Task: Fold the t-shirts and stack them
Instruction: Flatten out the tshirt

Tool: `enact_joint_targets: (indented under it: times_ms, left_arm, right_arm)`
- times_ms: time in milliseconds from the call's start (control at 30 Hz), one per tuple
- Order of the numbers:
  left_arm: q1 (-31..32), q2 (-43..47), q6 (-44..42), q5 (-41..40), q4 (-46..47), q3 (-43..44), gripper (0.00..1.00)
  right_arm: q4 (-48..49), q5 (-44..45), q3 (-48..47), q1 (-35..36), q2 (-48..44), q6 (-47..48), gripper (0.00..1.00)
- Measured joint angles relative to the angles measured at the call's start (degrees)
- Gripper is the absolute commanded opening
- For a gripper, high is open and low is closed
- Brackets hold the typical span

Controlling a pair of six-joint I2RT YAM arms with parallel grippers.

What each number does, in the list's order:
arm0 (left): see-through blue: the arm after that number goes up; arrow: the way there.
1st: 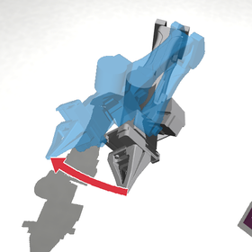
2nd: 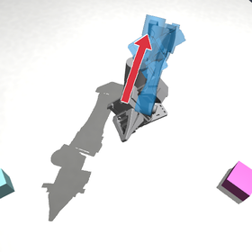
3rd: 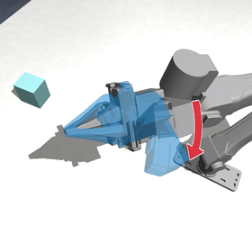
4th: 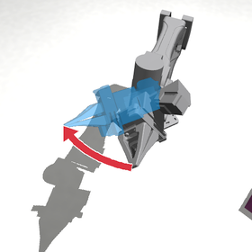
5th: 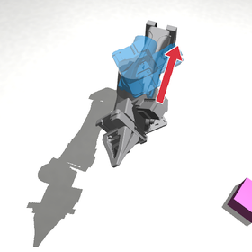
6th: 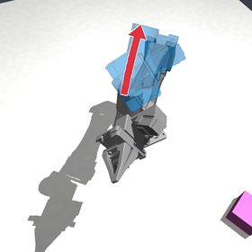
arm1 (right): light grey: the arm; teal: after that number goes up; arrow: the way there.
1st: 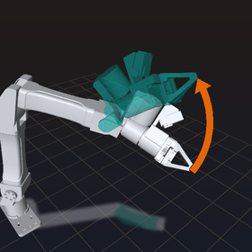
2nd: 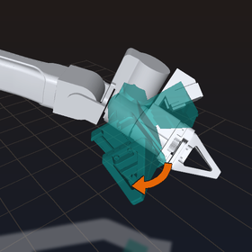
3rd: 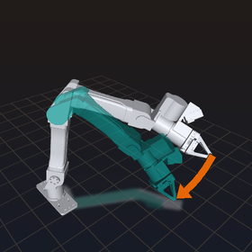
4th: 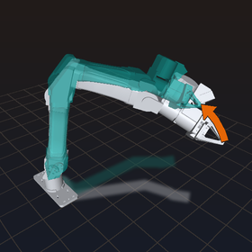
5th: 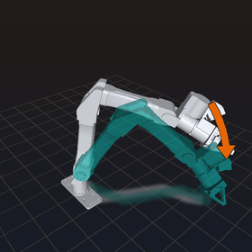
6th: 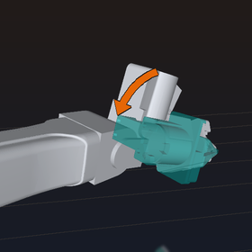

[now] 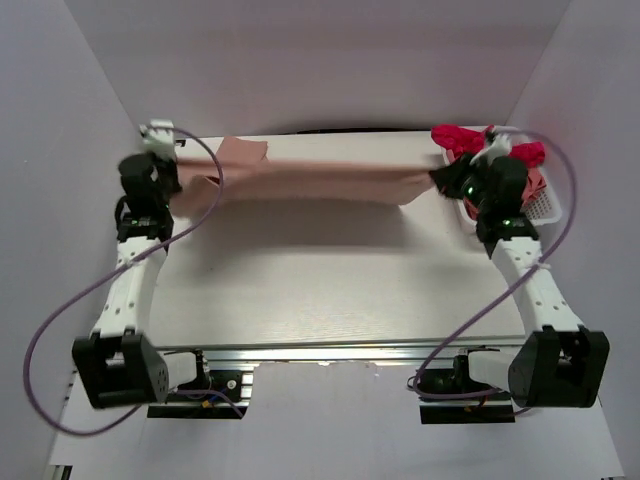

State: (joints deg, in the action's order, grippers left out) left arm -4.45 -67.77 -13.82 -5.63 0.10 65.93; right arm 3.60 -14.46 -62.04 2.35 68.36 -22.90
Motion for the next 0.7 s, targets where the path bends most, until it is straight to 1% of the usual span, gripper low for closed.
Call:
enact_joint_targets:
  times_ms: [33,67,100,133,167,200,233,267,300,333,400,500,600,700]
  left_arm:
    - [-1.09,-1.81,0.24,1.79,-0.63,-4.52,0.36]
    - [-2.47,-4.35,0.22,3.67,-2.73,-8.39,0.49]
    - [-3.98,-6.19,-0.50,5.81,-5.55,-11.54,0.72]
    - [-5.51,-6.84,-1.44,7.96,-8.94,-14.34,0.98]
    - [-7.13,-6.27,-2.34,9.79,-12.85,-17.05,0.98]
    - [-8.79,-4.48,-3.50,11.58,-17.57,-18.49,0.98]
    - [-9.97,-2.16,-4.83,12.94,-22.27,-18.43,0.98]
    - [-10.51,0.22,-6.12,14.10,-25.35,-17.55,0.98]
    - [-10.62,2.64,-7.30,15.41,-28.13,-15.65,0.98]
    - [-10.62,4.42,-8.15,16.61,-29.77,-13.29,0.98]
    - [-10.62,7.15,-9.07,18.78,-29.99,-8.31,0.98]
    - [-10.78,7.96,-8.09,20.31,-27.47,-4.02,0.98]
    - [-10.84,5.60,-5.40,21.05,-22.97,-2.84,0.98]
    - [-10.84,0.94,-2.03,20.63,-17.88,-4.02,0.98]
  right_arm:
    - [0.33,-0.46,4.28,0.07,0.68,-0.72,0.00]
    - [0.17,-0.68,8.63,0.26,1.01,-1.18,0.00]
    - [-0.44,-0.76,12.92,0.66,0.83,-1.70,0.03]
    - [-0.96,-0.61,16.90,1.20,-0.20,-2.05,0.09]
    - [-2.14,-0.26,20.31,1.90,-2.01,-2.23,0.17]
    - [-3.30,-0.07,22.77,2.84,-4.46,-2.45,0.39]
    - [-4.04,0.39,24.92,3.91,-8.02,-2.93,0.47]
    - [-4.44,0.87,26.03,4.74,-11.34,-3.02,0.51]
    - [-4.63,1.20,26.29,5.46,-15.06,-3.08,0.60]
    - [-4.02,1.53,26.12,5.79,-17.99,-3.26,0.64]
    - [-3.17,2.67,24.79,5.92,-21.90,-3.30,0.70]
    - [-2.27,4.83,20.85,5.92,-23.23,-4.11,0.72]
    - [-1.27,7.63,20.46,5.95,-22.80,-5.14,0.74]
    - [-1.25,11.08,21.49,5.95,-21.09,-5.44,0.75]
